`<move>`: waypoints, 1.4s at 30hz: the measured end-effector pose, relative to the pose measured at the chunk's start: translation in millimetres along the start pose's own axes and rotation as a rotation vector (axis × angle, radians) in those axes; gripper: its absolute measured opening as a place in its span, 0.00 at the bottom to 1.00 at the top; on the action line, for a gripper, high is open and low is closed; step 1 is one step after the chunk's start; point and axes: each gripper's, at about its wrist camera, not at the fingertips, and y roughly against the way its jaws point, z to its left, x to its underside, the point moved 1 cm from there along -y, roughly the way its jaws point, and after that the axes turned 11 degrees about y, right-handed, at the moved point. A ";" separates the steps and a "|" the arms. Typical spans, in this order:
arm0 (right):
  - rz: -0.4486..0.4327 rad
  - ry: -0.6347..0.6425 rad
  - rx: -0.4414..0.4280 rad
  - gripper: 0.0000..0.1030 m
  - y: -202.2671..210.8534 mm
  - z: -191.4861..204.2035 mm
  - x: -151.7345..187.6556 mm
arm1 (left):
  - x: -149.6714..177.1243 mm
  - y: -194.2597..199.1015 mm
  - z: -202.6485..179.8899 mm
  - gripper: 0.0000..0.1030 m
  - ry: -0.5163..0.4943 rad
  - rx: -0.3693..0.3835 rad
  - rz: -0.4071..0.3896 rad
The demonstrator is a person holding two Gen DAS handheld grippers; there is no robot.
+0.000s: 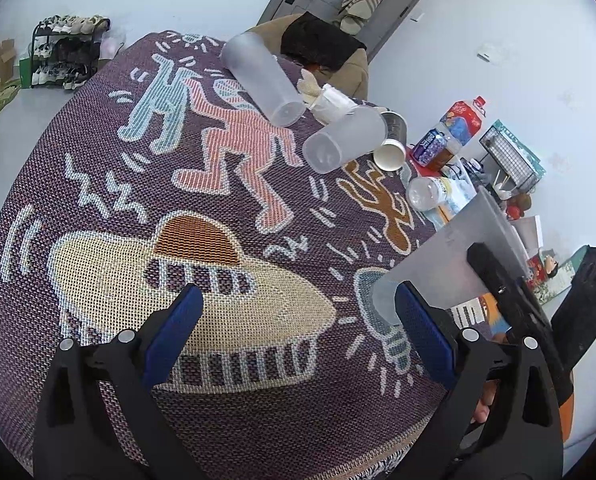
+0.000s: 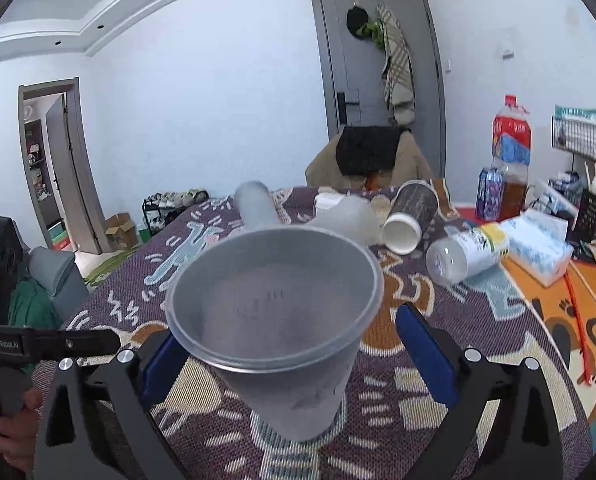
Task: Flip cup upright
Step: 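Lower the frosted cup rim-up onto the cloth with the right gripper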
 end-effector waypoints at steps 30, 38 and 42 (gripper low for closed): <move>-0.012 -0.117 0.000 0.93 103.8 -41.6 47.2 | 58.9 53.3 -89.6 0.95 -0.279 -0.080 -0.238; -0.016 -0.118 -0.006 0.93 118.1 -44.5 54.2 | 80.0 67.3 -103.7 0.95 -0.329 -0.114 -0.334; -0.022 -0.089 -0.022 0.93 124.8 -40.7 53.7 | 87.5 76.0 -107.2 0.95 -0.349 -0.140 -0.371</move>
